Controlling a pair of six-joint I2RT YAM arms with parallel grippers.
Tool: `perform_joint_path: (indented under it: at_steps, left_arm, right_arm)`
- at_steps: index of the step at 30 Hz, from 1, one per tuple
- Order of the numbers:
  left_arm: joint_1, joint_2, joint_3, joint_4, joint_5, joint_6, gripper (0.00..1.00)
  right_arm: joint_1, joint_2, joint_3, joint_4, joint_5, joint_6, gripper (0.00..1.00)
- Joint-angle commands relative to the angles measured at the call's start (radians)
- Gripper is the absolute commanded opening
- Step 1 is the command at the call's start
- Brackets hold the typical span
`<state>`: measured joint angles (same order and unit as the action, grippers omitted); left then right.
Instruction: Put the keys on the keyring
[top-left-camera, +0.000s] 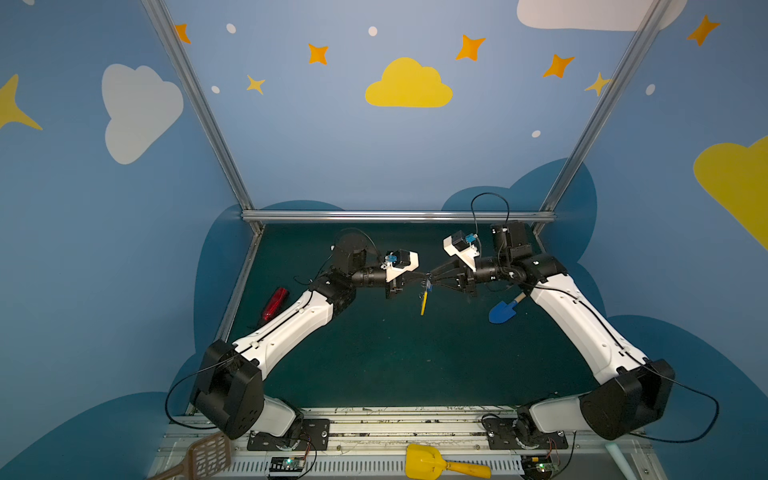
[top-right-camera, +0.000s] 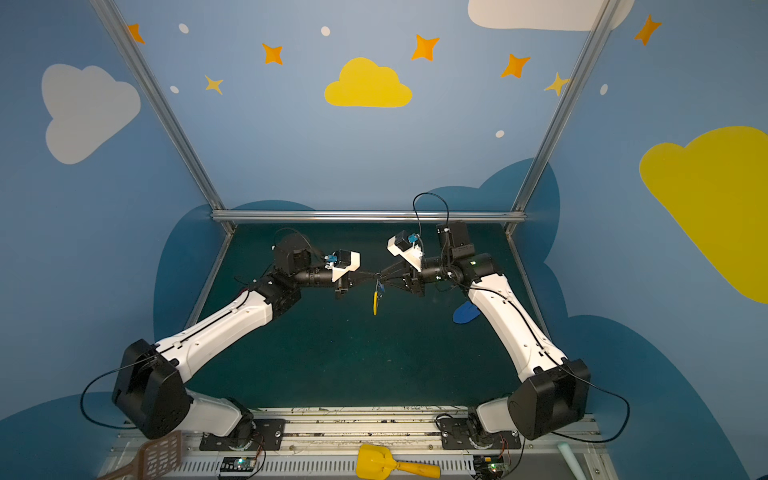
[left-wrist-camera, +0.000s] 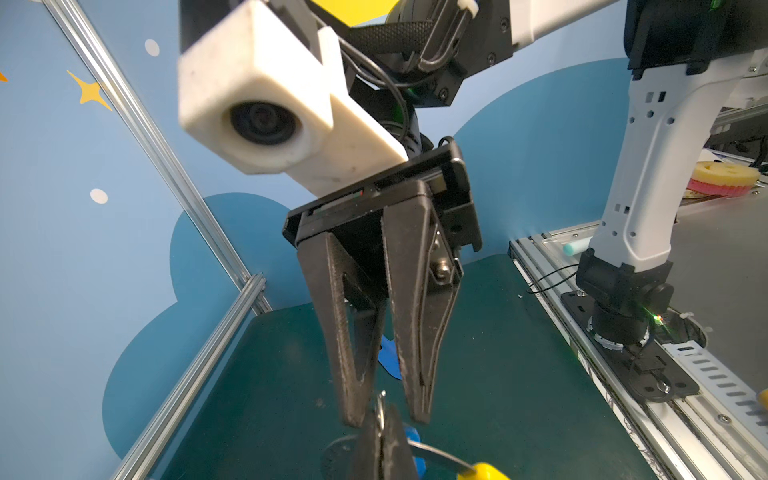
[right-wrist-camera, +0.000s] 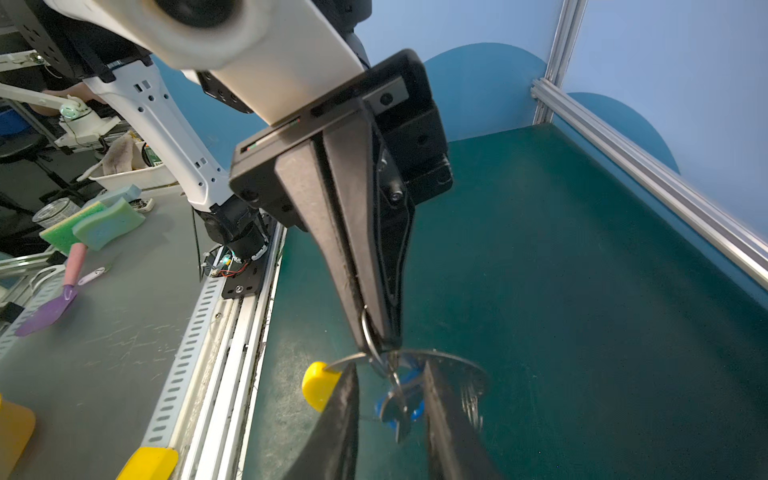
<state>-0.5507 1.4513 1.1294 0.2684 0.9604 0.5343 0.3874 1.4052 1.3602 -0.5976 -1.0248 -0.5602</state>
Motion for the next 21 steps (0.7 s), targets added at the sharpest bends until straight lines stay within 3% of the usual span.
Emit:
perform_joint_path:
  at_steps: [1,11,15,17,21]
  left_arm:
    - [-0.002,-0.016,-0.001,0.032,0.02,-0.016,0.04]
    - [-0.002,-0.012,-0.002,0.032,0.016,-0.016,0.04]
    - [-0.001,-0.009,0.012,-0.011,0.003,0.007,0.04]
    - [-0.002,-0.008,0.029,-0.067,-0.003,0.037,0.08]
    - [-0.002,-0.007,0.072,-0.213,-0.046,0.125,0.26]
  right_arm:
    - [0.005,-0.035,-0.024,0.074,-0.023,0.04,0.28]
    - [0.01,-0.018,-0.016,0.065,-0.057,0.035,0.0]
    - [0.01,-0.011,0.002,0.016,-0.038,0.009,0.0]
    - [0.01,-0.009,0.014,-0.012,-0.013,-0.001,0.0]
    - [0.009,0.01,0.058,-0.145,0.058,-0.04,0.0]
